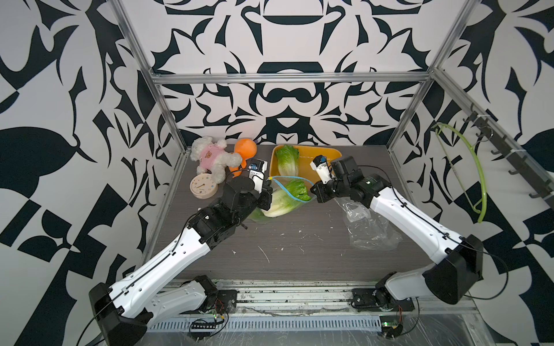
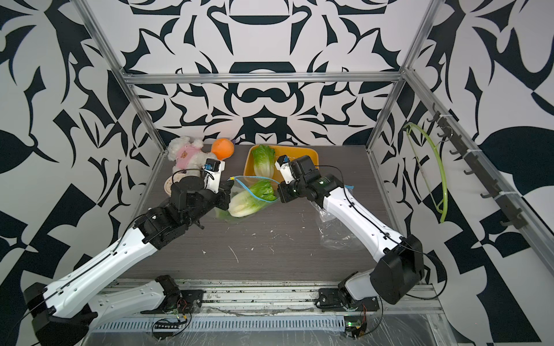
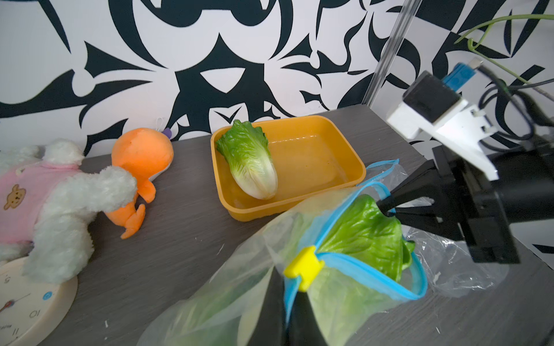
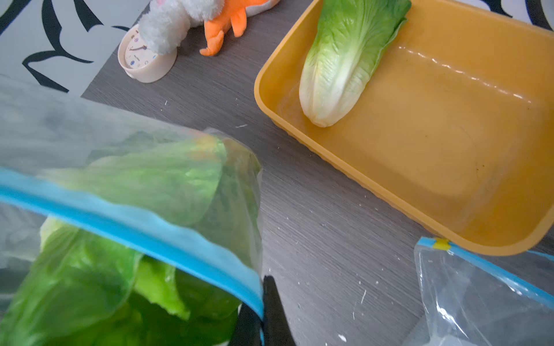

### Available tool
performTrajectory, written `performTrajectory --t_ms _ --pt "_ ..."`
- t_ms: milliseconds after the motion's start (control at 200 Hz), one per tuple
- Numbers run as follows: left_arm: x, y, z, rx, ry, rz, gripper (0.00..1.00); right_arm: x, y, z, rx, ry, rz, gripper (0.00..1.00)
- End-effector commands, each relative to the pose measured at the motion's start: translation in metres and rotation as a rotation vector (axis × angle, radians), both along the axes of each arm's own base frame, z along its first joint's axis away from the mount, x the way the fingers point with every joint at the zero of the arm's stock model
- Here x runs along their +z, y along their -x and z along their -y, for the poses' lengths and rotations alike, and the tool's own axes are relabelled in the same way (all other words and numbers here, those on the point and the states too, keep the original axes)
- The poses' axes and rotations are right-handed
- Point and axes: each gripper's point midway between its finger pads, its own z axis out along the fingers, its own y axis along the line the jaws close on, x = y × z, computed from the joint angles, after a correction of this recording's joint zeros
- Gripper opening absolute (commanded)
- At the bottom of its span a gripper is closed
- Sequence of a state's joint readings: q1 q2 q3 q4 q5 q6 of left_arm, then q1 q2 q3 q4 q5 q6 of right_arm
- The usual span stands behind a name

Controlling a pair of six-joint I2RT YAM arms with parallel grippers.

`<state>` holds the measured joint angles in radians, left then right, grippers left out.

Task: Put the chinese cabbages into a zipper bag and zip it
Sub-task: Adjust the zipper food storage bag at the center of the board.

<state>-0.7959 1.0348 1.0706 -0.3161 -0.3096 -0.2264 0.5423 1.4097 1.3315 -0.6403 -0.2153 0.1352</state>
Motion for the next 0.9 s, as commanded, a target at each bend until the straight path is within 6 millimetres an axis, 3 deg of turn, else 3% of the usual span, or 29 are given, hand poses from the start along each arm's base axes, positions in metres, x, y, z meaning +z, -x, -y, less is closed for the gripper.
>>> performTrajectory --t_ms 0,110,230,305,420,525,605,735,895 --pt "0.055 0.015 -0.01 -0.009 0.145 0.047 0.0 0.084 0.009 0.006 -0.042 -0.099 0.071 0.0" --pt "0.064 0.019 -0.023 0.038 0.184 0.023 0.0 0.119 0.019 0.016 -0.093 -0.101 0.021 0.0" --pt "0.053 0.011 -0.027 0.086 0.189 -0.015 0.0 0.127 0.021 0.037 -0.179 -0.008 -0.008 0.0" --pt "0.047 0.006 -0.023 0.091 0.208 -0.031 0.0 0.122 0.019 0.05 -0.213 0.087 -0.025 0.0" --pt "0.033 -0.002 -0.002 0.028 0.246 -0.036 0.0 0.119 0.02 0.044 -0.185 0.103 -0.048 0.0" --pt "0.02 -0.004 0.021 -0.059 0.247 -0.064 0.0 0.089 0.013 0.053 -0.211 0.235 -0.079 0.0" --pt "0.016 -0.004 0.025 -0.075 0.229 -0.075 0.0 0.076 0.008 0.059 -0.228 0.282 -0.08 0.0" --pt "0.002 -0.008 0.024 -0.064 0.186 -0.104 0.0 0.084 0.005 0.056 -0.23 0.246 -0.038 0.0" --pt "-0.008 -0.013 0.024 -0.046 0.177 -0.128 0.0 0.065 0.004 0.053 -0.196 0.297 -0.084 0.0"
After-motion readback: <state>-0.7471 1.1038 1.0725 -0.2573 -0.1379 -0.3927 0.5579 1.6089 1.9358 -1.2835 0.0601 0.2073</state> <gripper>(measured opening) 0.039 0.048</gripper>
